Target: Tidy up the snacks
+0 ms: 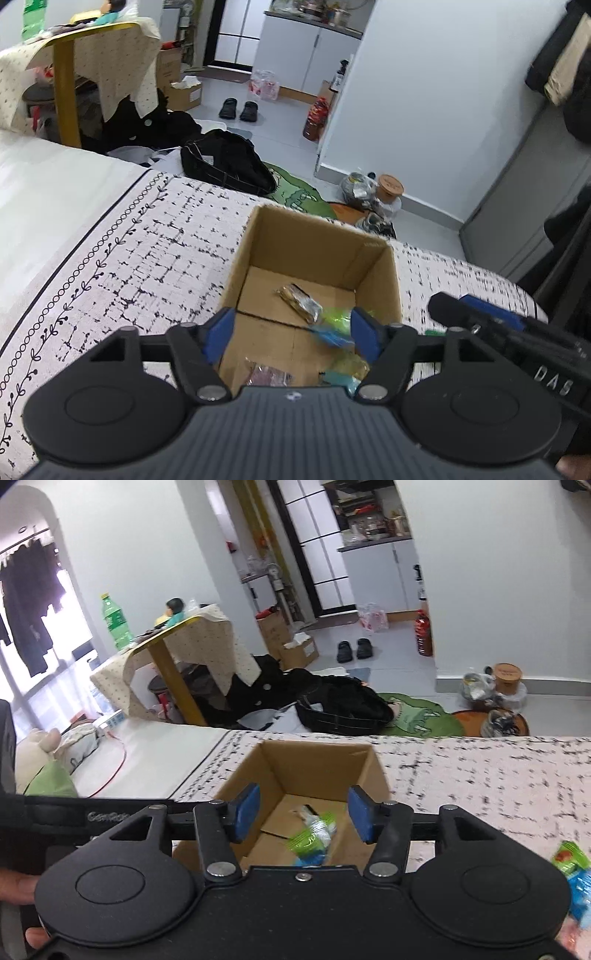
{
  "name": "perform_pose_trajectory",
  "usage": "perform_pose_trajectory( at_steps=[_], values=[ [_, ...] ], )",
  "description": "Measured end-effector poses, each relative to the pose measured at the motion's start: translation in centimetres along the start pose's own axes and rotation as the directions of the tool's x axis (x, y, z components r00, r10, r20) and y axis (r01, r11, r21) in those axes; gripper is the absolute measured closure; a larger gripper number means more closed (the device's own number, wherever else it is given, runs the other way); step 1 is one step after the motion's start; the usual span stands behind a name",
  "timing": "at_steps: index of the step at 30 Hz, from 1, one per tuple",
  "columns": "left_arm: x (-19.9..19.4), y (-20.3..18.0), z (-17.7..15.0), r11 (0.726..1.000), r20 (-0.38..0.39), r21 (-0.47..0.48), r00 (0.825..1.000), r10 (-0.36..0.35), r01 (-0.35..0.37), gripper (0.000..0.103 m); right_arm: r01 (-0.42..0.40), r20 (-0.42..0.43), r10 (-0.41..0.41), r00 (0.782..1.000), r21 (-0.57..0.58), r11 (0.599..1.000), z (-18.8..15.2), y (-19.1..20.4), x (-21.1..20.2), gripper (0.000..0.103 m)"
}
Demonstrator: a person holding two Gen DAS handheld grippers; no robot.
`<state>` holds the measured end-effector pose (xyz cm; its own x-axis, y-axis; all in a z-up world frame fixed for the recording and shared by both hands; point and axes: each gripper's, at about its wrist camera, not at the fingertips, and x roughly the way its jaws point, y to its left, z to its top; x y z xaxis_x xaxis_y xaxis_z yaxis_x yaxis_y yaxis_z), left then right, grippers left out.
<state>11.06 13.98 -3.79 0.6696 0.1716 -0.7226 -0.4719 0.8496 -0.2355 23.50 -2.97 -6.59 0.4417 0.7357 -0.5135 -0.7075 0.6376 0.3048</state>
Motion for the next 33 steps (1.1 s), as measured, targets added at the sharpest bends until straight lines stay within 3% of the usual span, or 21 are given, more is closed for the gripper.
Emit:
perform_pose_trajectory(
  at_steps=[6,13,17,25,33],
  values=[
    [0.3,-1.2,-1.2,1.000,-0.042,0.015,0.999,-0.004,0.004,0.027,0.049,0.004,-0.049,0.999,0.023,0.999,-0.9,-1.6,-1.8,0.044],
    [0.1,-2.9,-2.1,0.999,-0.046,0.047,0.999,0.002,0.001,0.023,0.093,0.004,-0.094,0.996,0.046,0.995,-1.6,-3.4,-3.6,0.039],
    [-0.4,-4.0,-2.3,0.998,-0.032,0.070,0.999,-0.001,0.003,0.016,0.115,0.014,-0.116,0.993,0.056,0.992,-2.0,-4.3,-4.9,0.034],
    [-1.0,-6.2,-3.3,0.995,-0.017,0.094,0.999,-0.033,0.034,0.001,0.159,0.048,-0.163,0.985,0.080,0.984,-2.9,-6.3,-7.7,0.015],
    [-1.1,-8.5,-4.3,0.990,-0.027,0.126,0.997,-0.066,0.069,0.000,0.197,0.065,-0.205,0.977,0.110,0.974,-4.1,-8.6,-9.8,0.002]
  ],
)
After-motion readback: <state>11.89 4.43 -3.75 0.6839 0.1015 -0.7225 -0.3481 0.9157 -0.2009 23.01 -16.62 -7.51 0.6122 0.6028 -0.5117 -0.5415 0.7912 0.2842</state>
